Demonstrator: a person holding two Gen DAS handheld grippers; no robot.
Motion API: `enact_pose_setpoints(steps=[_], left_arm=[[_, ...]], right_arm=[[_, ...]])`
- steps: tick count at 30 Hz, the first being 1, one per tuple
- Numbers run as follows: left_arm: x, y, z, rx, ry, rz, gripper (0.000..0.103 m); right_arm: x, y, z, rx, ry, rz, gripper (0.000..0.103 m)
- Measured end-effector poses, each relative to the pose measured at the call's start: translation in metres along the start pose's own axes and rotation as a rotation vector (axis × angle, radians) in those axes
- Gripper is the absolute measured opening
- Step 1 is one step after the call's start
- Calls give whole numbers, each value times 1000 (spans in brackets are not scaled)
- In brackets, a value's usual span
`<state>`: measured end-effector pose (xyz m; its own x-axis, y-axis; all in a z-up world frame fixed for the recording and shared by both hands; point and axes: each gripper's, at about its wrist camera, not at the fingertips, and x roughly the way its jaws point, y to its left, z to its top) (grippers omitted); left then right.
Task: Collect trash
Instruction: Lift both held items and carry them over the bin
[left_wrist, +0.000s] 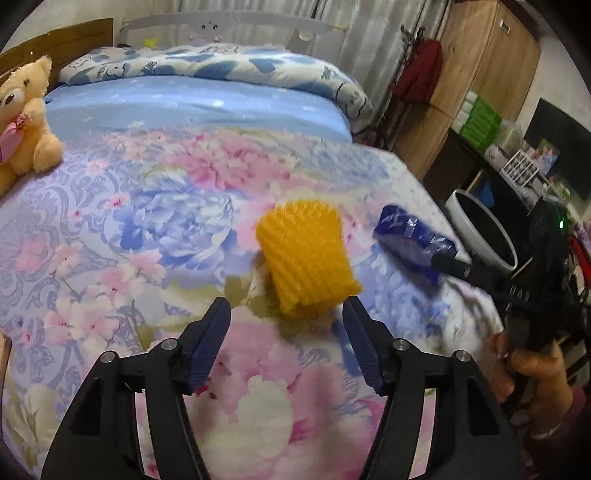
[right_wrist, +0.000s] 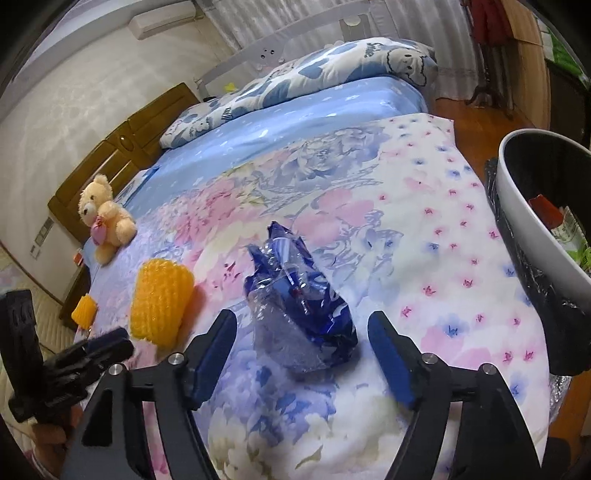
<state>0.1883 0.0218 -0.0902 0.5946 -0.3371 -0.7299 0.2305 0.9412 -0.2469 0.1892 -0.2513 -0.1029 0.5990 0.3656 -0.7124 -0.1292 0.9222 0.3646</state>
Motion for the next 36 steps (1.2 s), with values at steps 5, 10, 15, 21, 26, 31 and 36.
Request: enact_pose_setpoints(steps=[5, 10, 15, 21, 26, 31, 36], left_arm=[[12, -17, 10, 19, 6, 32, 73], [36, -21, 20, 20, 24, 86, 73], [60, -16, 18, 12, 62, 129, 66], [61, -17, 15, 22, 57, 123, 37], [52, -22, 13, 24, 44, 118, 26], [43, -30, 7, 32, 39, 115, 23], [32, -39, -1, 48, 29, 109, 20]], right_arm=[[-6, 7, 0, -90, -8, 10, 80], [0, 11, 8, -170, 6, 11, 80], [21, 18, 14, -230, 55, 3, 80], [28, 17, 9, -195, 57, -36, 70], [22, 17, 3, -147, 46, -38, 46], [6, 24, -6, -117, 12, -22, 44], [-9, 26, -16, -80, -21, -14, 44]])
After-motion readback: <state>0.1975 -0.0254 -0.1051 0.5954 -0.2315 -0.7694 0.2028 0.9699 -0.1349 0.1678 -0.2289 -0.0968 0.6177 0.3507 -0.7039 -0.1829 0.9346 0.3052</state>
